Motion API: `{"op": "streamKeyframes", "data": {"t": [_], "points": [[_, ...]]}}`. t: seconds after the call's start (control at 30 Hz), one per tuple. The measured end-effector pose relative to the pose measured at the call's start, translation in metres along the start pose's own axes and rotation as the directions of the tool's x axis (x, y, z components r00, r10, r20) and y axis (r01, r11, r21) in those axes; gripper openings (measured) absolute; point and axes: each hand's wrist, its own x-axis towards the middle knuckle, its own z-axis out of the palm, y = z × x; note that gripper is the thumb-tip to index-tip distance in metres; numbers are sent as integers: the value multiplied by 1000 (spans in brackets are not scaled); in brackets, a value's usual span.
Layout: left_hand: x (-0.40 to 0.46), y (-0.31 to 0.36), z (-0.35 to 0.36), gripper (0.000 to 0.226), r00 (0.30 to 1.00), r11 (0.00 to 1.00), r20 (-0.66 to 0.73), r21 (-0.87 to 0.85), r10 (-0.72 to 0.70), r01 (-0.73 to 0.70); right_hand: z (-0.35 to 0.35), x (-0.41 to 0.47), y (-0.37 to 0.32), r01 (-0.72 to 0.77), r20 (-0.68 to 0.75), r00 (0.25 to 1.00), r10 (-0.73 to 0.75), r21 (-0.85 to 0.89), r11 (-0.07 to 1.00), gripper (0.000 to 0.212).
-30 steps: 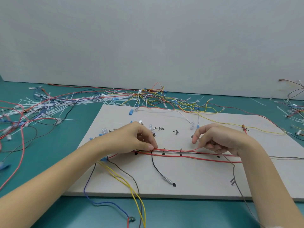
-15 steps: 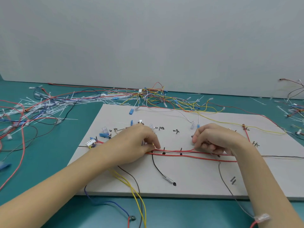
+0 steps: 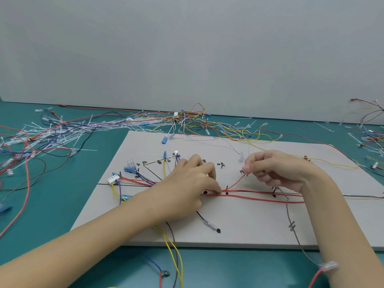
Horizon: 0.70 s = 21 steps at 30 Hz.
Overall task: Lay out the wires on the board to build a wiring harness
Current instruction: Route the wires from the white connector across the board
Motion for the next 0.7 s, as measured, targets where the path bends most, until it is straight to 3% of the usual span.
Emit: {"op": "streamKeyframes", "data": {"t": [0.13, 0.2, 0.27, 0.33, 0.43, 0.53, 0.7], "points": [[0, 8, 2, 56, 1000, 1000, -10, 20, 0, 0, -5, 0, -1, 72, 56, 995, -84, 189, 979, 2], [0, 11, 4, 49, 1000, 999, -13, 46, 5, -5, -9, 0, 1, 57, 63, 995, -73, 227, 972, 20], [0, 13, 5, 46, 1000, 998, -4, 61, 2, -2, -10, -1, 2, 56, 83, 994, -75, 207, 977, 32], [1, 14, 5, 44, 1000, 998, -4, 60, -1, 2, -10, -2, 1, 80, 117, 987, -106, 204, 976, 25], [1, 14, 6, 43, 1000, 999, -16, 45, 2, -1, -11, -5, 1, 87, 166, 978, -123, 207, 974, 38], [2, 15, 9, 42, 1000, 999, -15, 52, 2, -1, -11, -5, 3, 105, 138, 983, -122, 128, 986, 51], [3, 17, 10, 41, 1000, 998, -21, 67, 12, -10, -11, -4, 4, 124, 94, 986, -135, 109, 986, 52]]}}
